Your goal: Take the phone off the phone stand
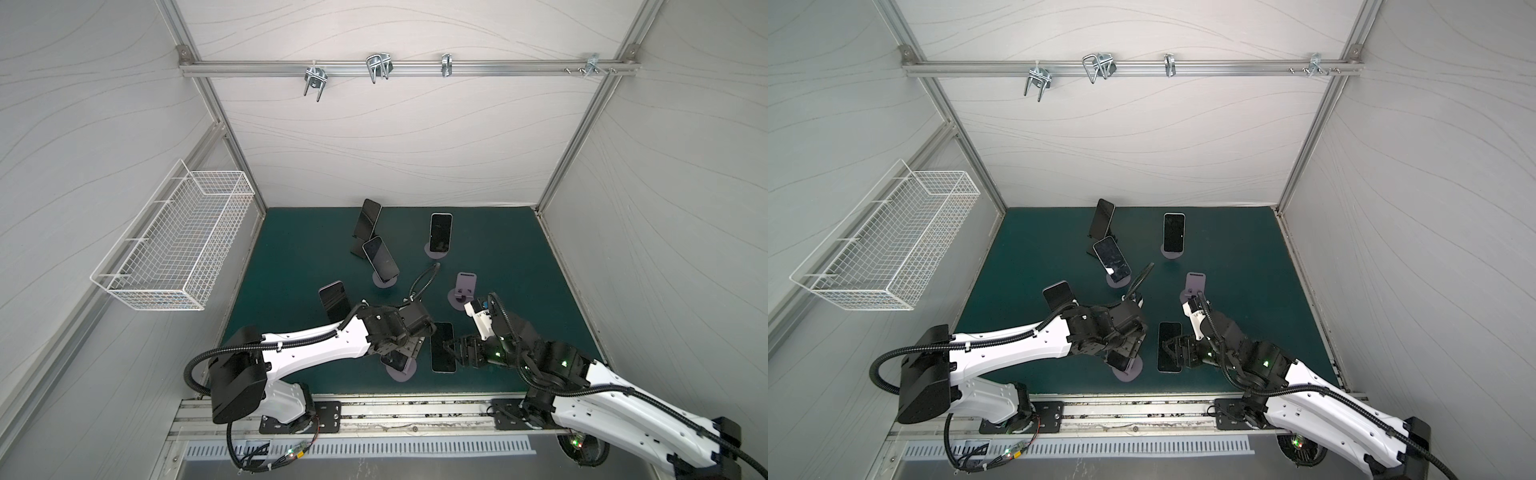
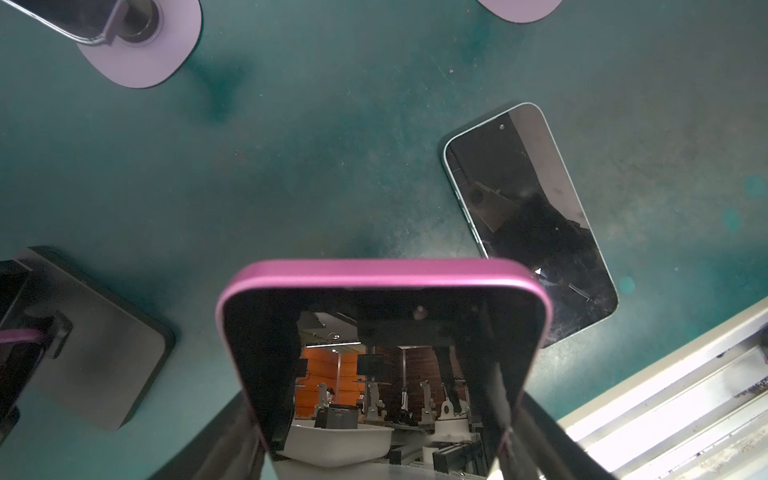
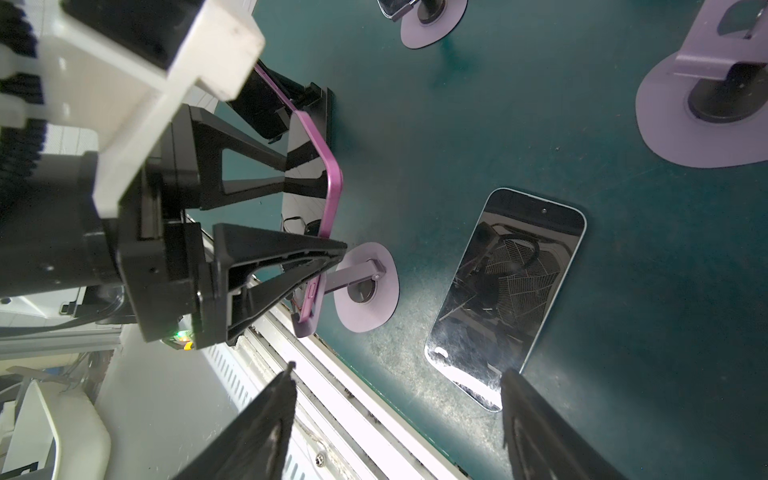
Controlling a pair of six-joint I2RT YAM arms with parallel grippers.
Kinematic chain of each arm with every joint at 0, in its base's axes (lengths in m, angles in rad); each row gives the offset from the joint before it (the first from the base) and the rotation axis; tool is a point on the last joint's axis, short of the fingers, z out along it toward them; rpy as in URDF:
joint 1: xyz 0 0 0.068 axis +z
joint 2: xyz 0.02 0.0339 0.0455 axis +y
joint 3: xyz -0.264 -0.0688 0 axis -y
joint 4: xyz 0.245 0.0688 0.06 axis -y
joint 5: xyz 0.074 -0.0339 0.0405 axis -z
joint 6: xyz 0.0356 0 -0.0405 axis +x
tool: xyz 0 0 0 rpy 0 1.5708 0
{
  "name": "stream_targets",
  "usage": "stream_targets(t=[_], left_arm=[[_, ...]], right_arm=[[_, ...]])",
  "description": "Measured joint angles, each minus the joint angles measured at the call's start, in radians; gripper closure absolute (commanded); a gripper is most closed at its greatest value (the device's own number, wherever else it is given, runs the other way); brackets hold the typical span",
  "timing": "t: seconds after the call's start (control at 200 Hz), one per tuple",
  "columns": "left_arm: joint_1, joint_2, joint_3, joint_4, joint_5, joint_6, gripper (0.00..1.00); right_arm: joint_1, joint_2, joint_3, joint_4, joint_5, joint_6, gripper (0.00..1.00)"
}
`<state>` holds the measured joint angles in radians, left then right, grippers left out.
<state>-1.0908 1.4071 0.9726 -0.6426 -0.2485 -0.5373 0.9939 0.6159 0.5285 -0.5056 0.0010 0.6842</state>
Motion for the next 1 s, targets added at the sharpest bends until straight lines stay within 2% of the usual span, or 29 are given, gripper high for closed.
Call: stream_targets(t=[0.385,1.0], left_arm=[[0.005,-0.010,0.000,0.005,0.005,-0.002,0.31],[0.005,-0.051,0.017,-0.022,0.006,-0.001,0.34]], right_arm=[[0.000,-0.023,-0.001,0.000,0.012,0.000,0.22],[0.000,-0.031,-0.001,0.000,0.018,0.000,0.22]])
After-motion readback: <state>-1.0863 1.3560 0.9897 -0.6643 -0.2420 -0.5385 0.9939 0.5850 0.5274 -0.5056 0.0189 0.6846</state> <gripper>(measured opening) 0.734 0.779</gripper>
